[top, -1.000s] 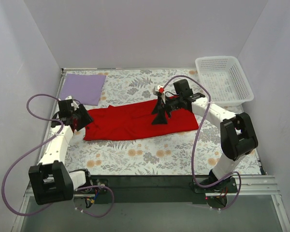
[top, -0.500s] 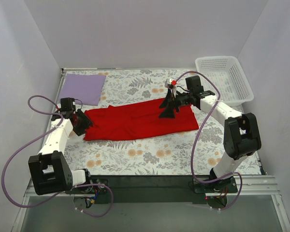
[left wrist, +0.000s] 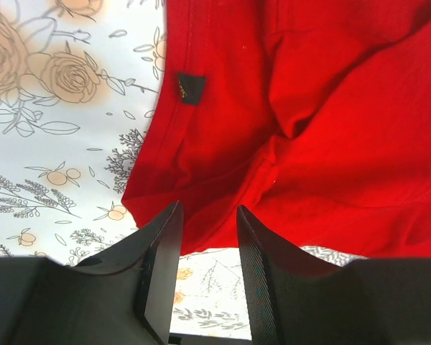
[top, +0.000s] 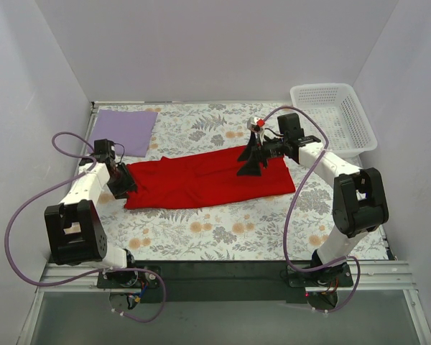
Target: Fold and stack the t-shirts
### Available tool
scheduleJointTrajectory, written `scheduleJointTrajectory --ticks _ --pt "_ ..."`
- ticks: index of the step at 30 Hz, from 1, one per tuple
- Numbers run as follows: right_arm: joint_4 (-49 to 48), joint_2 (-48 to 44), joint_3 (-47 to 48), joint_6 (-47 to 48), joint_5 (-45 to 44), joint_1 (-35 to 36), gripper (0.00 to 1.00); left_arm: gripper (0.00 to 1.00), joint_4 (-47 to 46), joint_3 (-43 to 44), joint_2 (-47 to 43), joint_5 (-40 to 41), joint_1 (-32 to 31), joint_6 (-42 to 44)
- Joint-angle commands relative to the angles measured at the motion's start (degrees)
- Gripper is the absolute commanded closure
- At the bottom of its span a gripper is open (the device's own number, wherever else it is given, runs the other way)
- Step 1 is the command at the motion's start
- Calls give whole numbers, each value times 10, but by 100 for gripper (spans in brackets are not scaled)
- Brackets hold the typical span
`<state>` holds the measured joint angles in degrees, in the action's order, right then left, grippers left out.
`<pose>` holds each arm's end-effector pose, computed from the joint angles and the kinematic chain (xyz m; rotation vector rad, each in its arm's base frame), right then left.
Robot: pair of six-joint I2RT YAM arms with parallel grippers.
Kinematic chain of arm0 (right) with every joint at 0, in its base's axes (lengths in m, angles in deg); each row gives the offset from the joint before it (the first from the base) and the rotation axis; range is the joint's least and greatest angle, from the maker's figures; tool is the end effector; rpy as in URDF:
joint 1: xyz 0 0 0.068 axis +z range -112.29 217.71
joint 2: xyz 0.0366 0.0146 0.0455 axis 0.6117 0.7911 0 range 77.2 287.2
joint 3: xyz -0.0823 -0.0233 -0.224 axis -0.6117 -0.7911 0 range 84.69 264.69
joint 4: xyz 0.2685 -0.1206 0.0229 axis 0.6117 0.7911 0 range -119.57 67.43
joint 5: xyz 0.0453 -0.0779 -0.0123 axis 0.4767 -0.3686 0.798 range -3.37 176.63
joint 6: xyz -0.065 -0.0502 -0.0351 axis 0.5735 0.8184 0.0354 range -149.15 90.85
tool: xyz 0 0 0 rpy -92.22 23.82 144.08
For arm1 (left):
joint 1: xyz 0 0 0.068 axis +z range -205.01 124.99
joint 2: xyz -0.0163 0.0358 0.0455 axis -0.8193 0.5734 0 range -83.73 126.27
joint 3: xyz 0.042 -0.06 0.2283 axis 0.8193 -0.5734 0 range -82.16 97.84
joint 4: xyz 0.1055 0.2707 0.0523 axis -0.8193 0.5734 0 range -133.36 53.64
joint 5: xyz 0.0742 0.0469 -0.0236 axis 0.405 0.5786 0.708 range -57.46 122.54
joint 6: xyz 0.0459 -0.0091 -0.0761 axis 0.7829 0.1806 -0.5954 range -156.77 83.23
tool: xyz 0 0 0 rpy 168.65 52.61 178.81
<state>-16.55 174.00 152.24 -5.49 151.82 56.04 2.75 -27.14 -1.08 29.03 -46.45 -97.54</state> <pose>0.3579 0.1947 0.1845 -1.2342 1.6503 1.2256 0.3073 0.0413 0.1169 -1.6402 2.3940 -0.2622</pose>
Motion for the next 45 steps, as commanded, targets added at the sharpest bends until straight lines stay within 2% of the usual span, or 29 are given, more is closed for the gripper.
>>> scheduleJointTrajectory --ticks 1,10,30,33,34,37,41,45 --pt "-26 -17 -7 -12 24 -9 20 66 13 17 4 -23 2 44" --pt "-34 -14 -10 -20 30 -15 20 64 26 29 1 -29 -4 50" --pt "-43 -20 -19 -29 35 -41 20 69 47 34 31 -17 -28 25" --pt "-45 -22 -22 -31 35 -47 20 74 49 32 38 -17 -28 23" --pt "-45 -24 -23 -32 35 -49 20 84 49 32 40 -17 -28 22" --pt "-46 -31 -28 -32 30 -54 20 96 47 32 39 -12 -28 21" --pt "-19 -44 -32 -15 -12 -74 21 100 45 34 26 -3 -28 24" --pt "80 -58 -25 21 -151 -99 24 100 40 34 15 -8 -28 27"
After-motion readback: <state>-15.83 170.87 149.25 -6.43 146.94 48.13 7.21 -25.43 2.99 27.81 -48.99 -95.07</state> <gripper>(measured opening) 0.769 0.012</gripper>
